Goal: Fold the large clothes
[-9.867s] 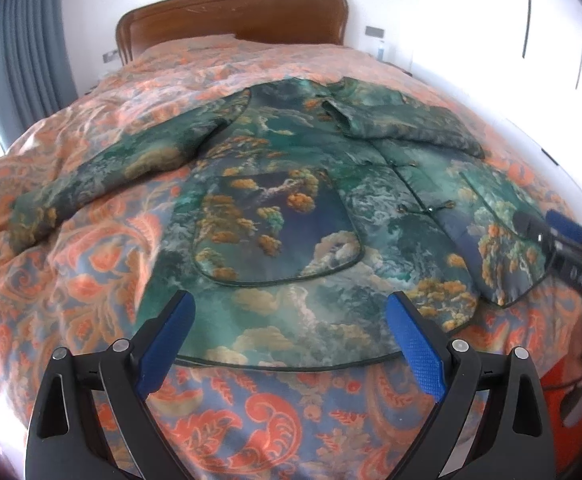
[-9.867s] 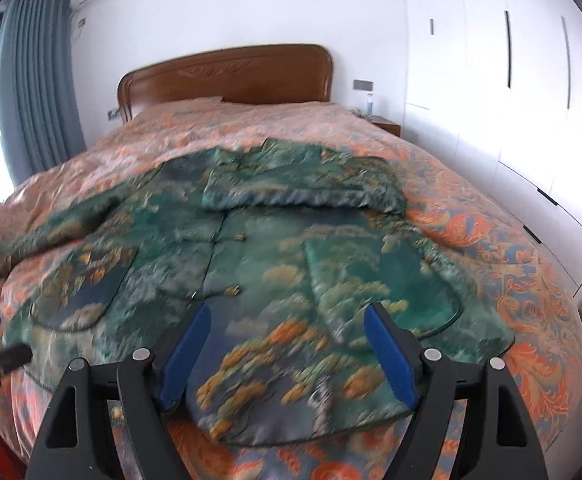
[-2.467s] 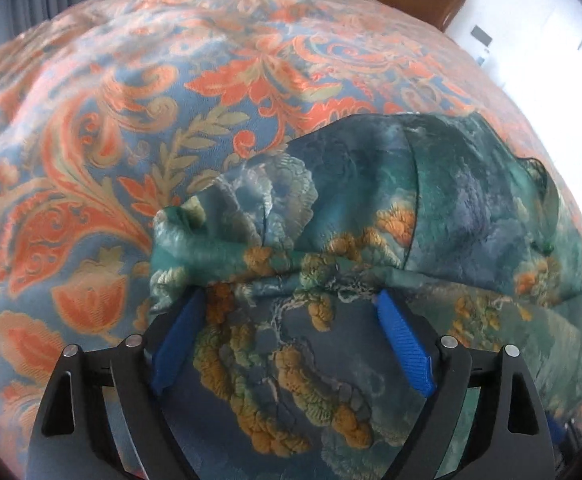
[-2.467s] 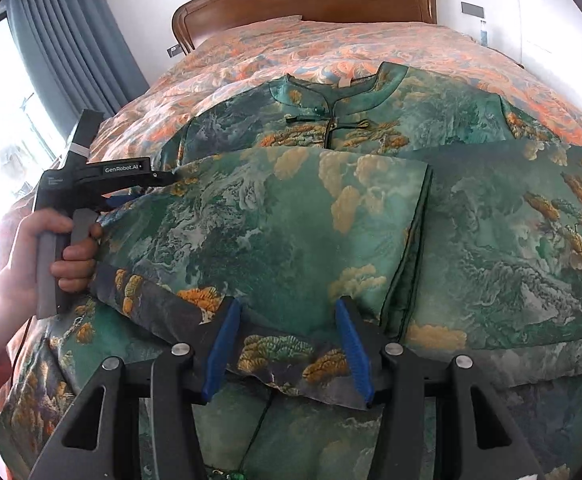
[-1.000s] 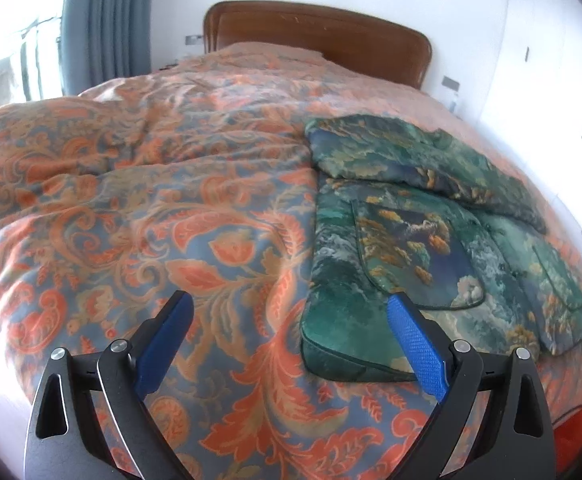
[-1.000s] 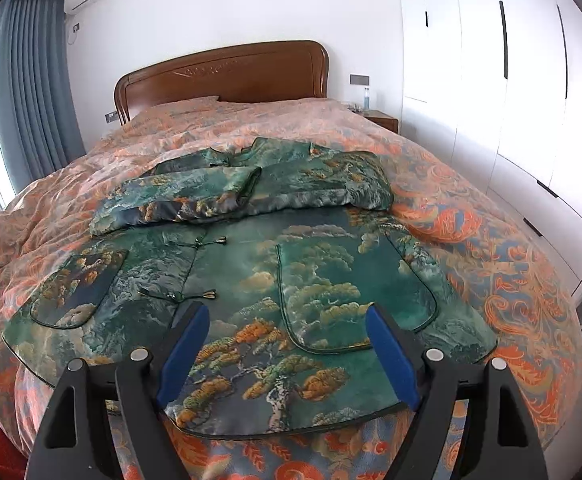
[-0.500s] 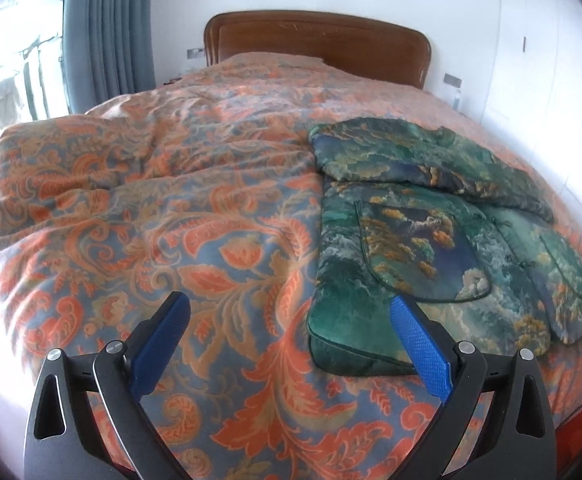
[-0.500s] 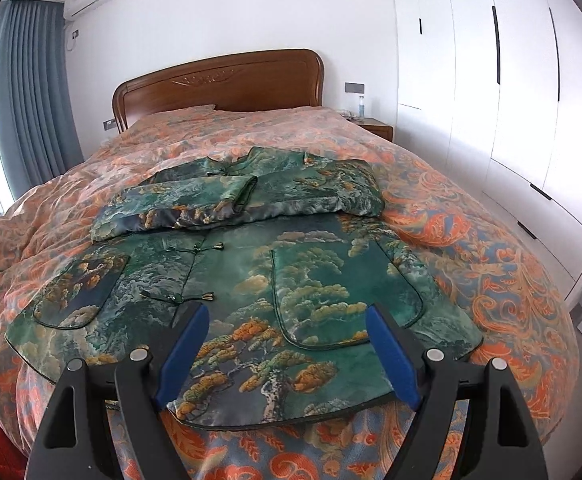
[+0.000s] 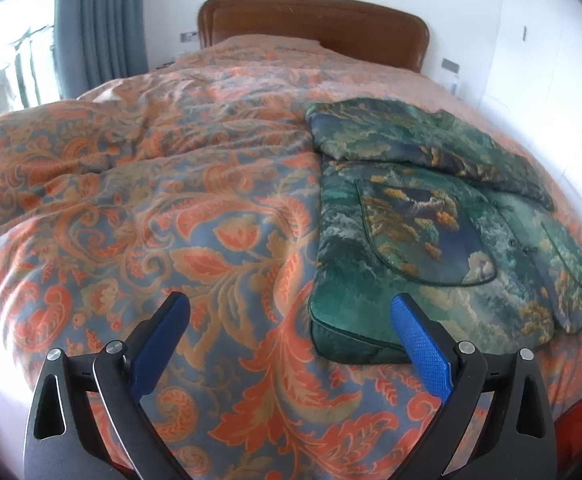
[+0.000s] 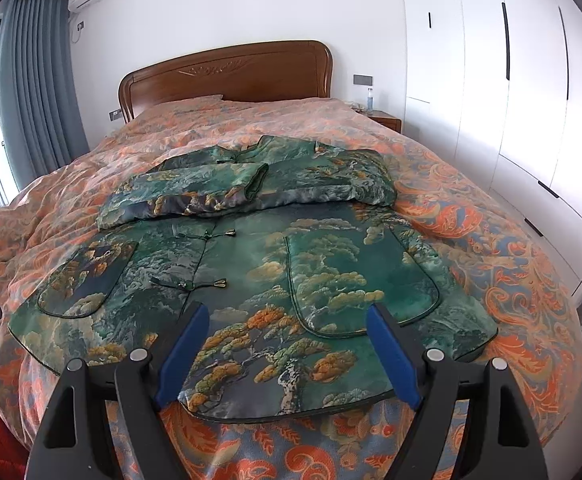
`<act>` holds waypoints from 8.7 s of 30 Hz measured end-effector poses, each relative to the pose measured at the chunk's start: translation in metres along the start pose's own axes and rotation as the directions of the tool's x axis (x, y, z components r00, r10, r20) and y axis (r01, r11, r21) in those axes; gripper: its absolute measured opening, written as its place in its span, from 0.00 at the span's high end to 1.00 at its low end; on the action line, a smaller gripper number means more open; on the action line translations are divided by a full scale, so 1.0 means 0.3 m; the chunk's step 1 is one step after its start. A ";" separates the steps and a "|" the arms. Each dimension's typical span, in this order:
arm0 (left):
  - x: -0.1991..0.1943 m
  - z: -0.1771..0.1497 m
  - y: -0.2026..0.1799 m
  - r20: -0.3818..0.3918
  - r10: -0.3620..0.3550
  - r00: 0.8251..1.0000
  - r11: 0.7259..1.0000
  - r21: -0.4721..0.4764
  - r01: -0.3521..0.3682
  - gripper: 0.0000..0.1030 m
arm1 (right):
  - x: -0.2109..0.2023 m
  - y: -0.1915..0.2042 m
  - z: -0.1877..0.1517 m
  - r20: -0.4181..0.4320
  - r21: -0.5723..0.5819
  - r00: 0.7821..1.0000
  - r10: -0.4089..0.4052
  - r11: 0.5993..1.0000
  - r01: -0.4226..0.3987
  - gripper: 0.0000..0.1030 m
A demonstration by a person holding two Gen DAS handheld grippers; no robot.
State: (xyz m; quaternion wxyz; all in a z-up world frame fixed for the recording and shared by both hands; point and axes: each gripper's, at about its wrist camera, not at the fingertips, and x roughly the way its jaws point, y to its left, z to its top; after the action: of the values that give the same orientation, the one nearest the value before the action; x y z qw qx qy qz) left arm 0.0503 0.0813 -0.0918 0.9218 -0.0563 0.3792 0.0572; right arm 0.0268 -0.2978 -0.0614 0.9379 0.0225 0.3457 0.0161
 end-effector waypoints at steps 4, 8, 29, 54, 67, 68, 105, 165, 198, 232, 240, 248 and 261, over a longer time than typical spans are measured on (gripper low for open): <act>0.041 0.057 0.094 -0.046 -0.081 0.996 0.996 -0.045 0.078 0.02 | 0.002 -0.032 0.026 -0.025 -0.002 0.999 0.029 1.000 -0.029 0.20; 0.125 0.091 0.181 -0.123 -0.207 0.971 0.967 -0.175 0.184 0.02 | 0.006 -0.152 0.071 -0.037 -0.010 0.999 0.001 1.000 -0.001 0.20; 0.345 0.042 -0.120 -0.372 -0.352 0.859 0.936 -0.122 0.331 0.10 | 0.363 -0.509 0.058 -0.397 0.070 0.911 0.114 0.993 -0.093 0.19; 0.053 -0.058 -0.067 -0.406 -0.395 0.824 0.915 -0.088 0.395 0.89 | 0.116 -0.411 0.069 -0.395 0.179 0.820 0.414 0.910 -0.373 0.87; -0.182 -0.023 0.067 -0.413 -0.569 0.711 0.821 -0.253 0.511 0.90 | -0.138 -0.525 -0.122 -0.360 0.475 0.712 0.603 0.775 -0.416 0.88; -0.183 0.030 0.072 -0.389 -0.585 0.712 0.811 -0.265 0.522 0.90 | -0.134 -0.525 -0.070 -0.332 0.479 0.709 0.622 0.759 -0.441 0.88; 0.397 0.525 -0.015 -0.317 -0.380 0.869 0.923 -0.077 0.376 0.04 | 0.584 -0.564 0.514 -0.152 0.541 0.857 0.492 0.767 -0.344 0.31; 0.750 0.528 -0.090 -0.081 -0.019 0.997 0.998 -0.057 0.014 0.35 | 1.010 -0.297 0.443 -0.203 0.019 0.976 -0.075 0.997 0.081 0.80; 0.520 0.385 -0.633 -0.168 -0.195 0.966 0.928 0.287 0.237 0.03 | 0.631 -0.333 0.215 -0.205 -0.001 0.957 0.205 0.978 -0.210 0.45; 0.530 0.382 -0.757 -0.140 -0.157 0.978 0.907 0.372 0.199 0.03 | 0.531 -0.377 0.151 -0.137 0.116 0.958 0.253 0.964 -0.238 0.45; 0.415 0.249 -0.761 -0.117 -0.178 0.977 0.889 0.406 0.211 0.03 | 0.427 -0.396 0.032 -0.161 0.204 0.959 0.232 0.959 -0.198 0.44; 0.366 0.159 -0.750 -0.115 -0.171 0.978 0.882 0.425 0.205 0.03 | 0.386 -0.425 -0.093 -0.164 0.331 0.959 0.231 0.929 -0.167 0.44; 0.215 0.177 -0.765 -0.152 -0.315 0.937 0.852 0.391 0.350 0.03 | 0.446 -0.527 -0.017 -0.043 0.602 0.935 0.353 0.756 -0.258 0.28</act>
State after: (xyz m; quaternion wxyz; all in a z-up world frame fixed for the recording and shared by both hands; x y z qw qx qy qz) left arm 0.1665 -0.1332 -0.0859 0.8923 0.0721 0.4049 -0.1865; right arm 0.1275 -0.4493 -0.1603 0.8395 0.3661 0.3964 0.0635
